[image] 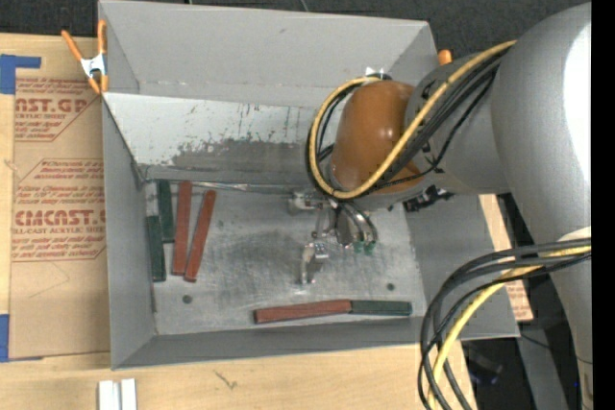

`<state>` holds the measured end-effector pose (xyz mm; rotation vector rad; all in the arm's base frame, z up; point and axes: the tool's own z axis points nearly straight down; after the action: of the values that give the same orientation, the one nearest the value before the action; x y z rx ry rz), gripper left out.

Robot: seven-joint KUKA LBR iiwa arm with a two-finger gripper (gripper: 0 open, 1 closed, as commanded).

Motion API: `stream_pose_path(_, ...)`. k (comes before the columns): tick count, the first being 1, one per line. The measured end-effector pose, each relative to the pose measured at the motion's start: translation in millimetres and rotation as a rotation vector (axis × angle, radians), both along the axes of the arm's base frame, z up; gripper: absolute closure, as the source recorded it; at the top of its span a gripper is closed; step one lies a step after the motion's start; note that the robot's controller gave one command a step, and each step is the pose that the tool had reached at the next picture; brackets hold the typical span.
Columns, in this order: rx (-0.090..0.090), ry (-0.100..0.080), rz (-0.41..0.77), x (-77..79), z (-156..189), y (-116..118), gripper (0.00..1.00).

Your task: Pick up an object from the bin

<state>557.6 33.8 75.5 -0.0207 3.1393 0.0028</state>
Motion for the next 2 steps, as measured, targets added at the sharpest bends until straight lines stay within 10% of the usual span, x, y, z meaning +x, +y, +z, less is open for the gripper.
stream_pose_path(1, -0.001, 0.002, 0.012, -40.3, 7, -61, 0.00)
stream_pose_path(2, -0.004, 0.006, 0.108, -40.4, 66, -26, 0.00)
